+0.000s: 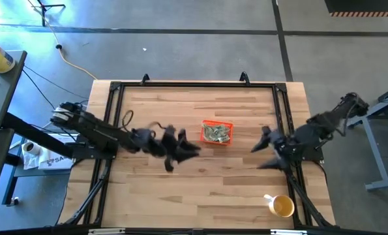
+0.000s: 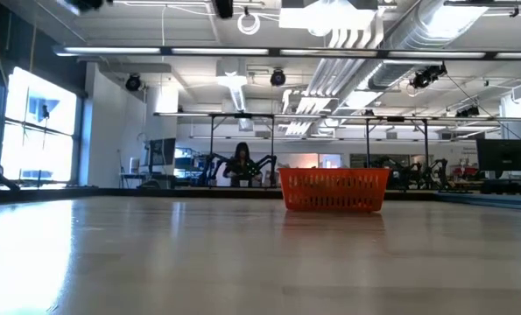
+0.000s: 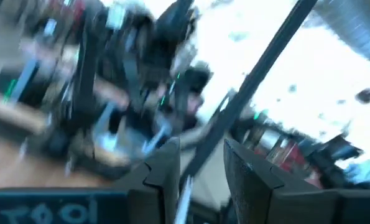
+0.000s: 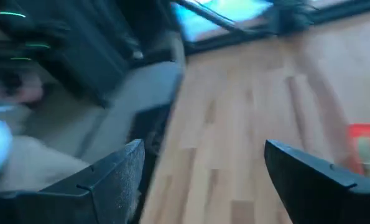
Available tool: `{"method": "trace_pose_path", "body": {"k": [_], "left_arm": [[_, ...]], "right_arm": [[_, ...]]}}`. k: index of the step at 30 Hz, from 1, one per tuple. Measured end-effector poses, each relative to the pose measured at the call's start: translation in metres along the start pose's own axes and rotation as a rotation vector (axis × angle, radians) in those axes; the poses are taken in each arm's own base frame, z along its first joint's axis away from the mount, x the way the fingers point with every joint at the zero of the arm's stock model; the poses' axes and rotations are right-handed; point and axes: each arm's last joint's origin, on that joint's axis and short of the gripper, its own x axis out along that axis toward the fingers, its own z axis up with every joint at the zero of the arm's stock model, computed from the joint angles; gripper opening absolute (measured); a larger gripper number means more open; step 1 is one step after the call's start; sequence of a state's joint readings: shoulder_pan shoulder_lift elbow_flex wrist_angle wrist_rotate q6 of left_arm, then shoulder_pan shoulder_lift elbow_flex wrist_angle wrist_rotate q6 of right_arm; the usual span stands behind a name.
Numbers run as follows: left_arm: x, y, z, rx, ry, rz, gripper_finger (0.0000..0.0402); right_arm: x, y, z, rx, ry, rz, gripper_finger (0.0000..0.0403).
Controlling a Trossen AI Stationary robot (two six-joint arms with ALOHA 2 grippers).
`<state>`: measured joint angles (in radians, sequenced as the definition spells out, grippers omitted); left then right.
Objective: Pick and place Stevia / Truvia into bins
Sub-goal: Return to Home Position
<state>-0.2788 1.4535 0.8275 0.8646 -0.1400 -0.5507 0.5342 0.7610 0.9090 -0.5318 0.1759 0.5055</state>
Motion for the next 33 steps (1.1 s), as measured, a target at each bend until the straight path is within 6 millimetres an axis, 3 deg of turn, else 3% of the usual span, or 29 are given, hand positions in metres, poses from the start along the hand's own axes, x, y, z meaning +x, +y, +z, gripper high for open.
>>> {"method": "trace_pose_path", "body": {"k": [2, 6, 10, 13, 15, 19, 22, 28, 33], "left_arm": [[-0.012, 0.024, 0.001, 0.027, -0.062, -0.044, 0.0158], [-0.035, 0.069, 0.014, 0.065, -0.035, -0.058, 0.0158], [-0.055, 0.097, 0.032, 0.100, 0.034, -0.113, 0.0158], [-0.071, 0.118, 0.032, 0.062, 0.105, -0.098, 0.0158], [-0.084, 0.127, 0.030, 0.040, 0.108, -0.055, 0.0158], [-0.113, 0.133, 0.022, -0.011, 0.098, 0.019, 0.0158], [-0.136, 0.129, 0.021, -0.035, 0.075, 0.019, 0.0158], [-0.184, 0.101, 0.023, -0.035, -0.076, -0.038, 0.0158], [-0.203, 0.088, 0.020, -0.003, -0.122, 0.082, 0.0158]], "right_arm": [[-0.013, -0.017, -0.016, 0.013, -0.066, 0.043, 0.0323], [-0.062, -0.045, -0.032, 0.044, -0.247, -0.085, 0.0323], [-0.098, -0.062, -0.053, 0.043, -0.379, -0.216, 0.0323], [-0.099, -0.073, -0.073, 0.117, -0.439, -0.264, 0.0323], [-0.087, -0.080, -0.086, 0.159, -0.455, -0.267, 0.0323], [-0.056, -0.089, -0.100, 0.236, -0.411, -0.294, 0.0323], [-0.050, -0.091, -0.103, 0.277, -0.427, -0.293, 0.0323], [-0.061, -0.089, -0.096, 0.262, -0.517, -0.316, 0.0323], [-0.061, -0.087, -0.095, 0.250, -0.497, -0.271, 0.0323]]}}
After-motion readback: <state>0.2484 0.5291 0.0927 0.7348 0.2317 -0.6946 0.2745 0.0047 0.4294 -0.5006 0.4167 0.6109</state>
